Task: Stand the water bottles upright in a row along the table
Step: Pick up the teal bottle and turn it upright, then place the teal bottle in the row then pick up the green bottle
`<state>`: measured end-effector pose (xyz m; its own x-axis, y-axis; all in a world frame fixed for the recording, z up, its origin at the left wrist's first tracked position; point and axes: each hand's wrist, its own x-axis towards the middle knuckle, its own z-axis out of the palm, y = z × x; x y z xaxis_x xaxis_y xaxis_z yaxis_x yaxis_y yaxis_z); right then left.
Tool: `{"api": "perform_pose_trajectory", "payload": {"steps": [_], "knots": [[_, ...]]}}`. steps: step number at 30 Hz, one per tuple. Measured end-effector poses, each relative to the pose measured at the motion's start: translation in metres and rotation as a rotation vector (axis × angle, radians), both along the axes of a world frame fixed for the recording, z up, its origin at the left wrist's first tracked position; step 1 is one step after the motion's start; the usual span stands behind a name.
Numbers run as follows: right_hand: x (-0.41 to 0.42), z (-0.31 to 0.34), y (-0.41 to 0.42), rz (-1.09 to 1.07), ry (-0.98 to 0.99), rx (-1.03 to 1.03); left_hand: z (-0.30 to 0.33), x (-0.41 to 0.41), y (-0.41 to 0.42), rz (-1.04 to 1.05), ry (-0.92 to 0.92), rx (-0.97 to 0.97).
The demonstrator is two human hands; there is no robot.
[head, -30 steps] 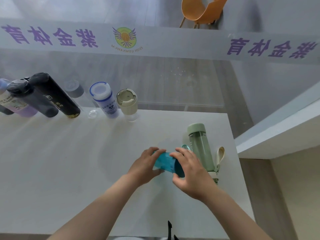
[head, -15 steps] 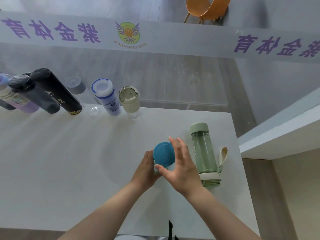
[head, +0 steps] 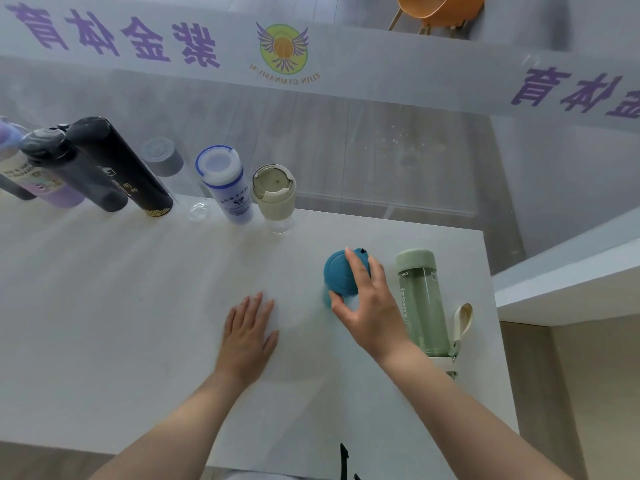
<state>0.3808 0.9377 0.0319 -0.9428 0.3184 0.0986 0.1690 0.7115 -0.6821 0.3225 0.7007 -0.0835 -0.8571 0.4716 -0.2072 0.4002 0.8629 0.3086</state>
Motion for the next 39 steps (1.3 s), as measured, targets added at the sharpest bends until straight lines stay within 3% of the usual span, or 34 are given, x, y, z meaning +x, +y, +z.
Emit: {"api": "perform_pose_trajectory", "payload": {"steps": [19, 30, 39], "knots": [[-0.147, -0.004, 0.048, -0.019, 0.028, 0.063, -0.009, 0.000, -0.005, -0.049, 0.052, -0.014], [-0.153, -0.008, 0.050, 0.016, 0.081, 0.030, -0.008, 0.000, -0.005, -0.047, 0.058, 0.014], [-0.124, -0.004, 0.055, -0.005, -0.023, 0.023, -0.005, 0.000, -0.004, -0.041, 0.033, -0.007]]}}
